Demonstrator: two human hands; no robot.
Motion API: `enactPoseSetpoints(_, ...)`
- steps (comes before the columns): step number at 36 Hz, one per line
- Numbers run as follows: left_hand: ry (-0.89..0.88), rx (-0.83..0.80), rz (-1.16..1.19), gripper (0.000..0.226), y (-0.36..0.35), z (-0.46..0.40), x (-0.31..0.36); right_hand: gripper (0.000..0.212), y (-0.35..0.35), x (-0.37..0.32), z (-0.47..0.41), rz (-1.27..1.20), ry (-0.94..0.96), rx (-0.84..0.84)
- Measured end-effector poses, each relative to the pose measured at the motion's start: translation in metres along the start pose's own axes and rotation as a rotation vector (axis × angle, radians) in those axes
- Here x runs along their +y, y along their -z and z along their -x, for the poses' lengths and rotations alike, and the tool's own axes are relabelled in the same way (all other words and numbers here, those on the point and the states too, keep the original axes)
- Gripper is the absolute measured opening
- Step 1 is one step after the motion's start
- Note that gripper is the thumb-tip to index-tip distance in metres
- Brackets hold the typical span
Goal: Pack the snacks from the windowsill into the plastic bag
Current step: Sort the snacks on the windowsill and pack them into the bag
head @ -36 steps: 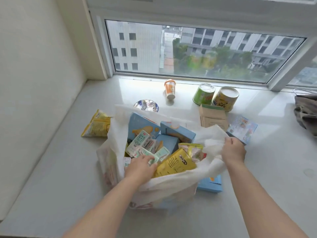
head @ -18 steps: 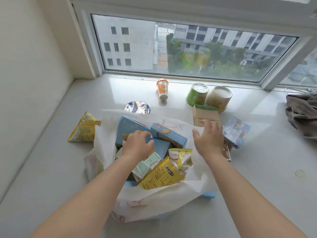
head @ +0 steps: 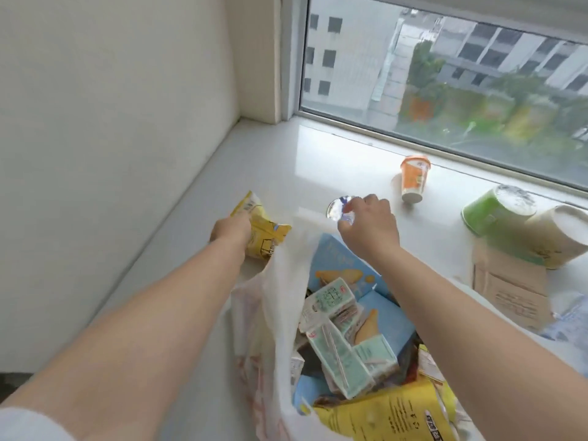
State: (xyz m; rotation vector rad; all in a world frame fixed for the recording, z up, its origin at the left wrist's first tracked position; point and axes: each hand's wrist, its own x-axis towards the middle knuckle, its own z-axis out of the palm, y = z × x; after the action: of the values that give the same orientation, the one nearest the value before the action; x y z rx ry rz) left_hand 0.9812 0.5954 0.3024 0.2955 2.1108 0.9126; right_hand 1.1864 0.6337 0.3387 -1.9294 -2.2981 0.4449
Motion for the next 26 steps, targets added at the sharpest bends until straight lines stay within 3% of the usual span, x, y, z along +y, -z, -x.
enactPoseSetpoints(4, 0.249, -0.209, 0.072, 0.058, -0.007, -0.040, -0.015, 0.033, -0.030, -0.018, -0.037, 0.026, 0.013, -0.062)
enactPoseSetpoints(10, 0.470, -0.416, 0.081, 0.080, -0.056, -0.079, -0.014, 0.036, -0.058, 0.005, -0.078, 0.028, -0.183, -0.148)
enactPoseSetpoints(13, 0.478, -0.302, 0.022, 0.126, -0.113, -0.134, -0.027, 0.037, -0.066, 0.022, -0.093, 0.065, -0.211, -0.169)
enactPoseSetpoints(15, 0.402, -0.189, 0.014, 0.132, -0.142, -0.144, -0.014, 0.040, -0.073, 0.031, -0.101, 0.092, -0.207, -0.192)
enactPoseSetpoints(18, 0.281, -0.196, -0.025, 0.116, -0.147, -0.105, 0.037, 0.037, -0.082, 0.040, -0.116, 0.089, -0.166, -0.157)
enactPoseSetpoints(26, -0.080, -0.225, -0.586, 0.112, -0.214, -0.128, 0.073, 0.027, -0.071, 0.081, -0.175, -0.120, -0.172, 0.061)
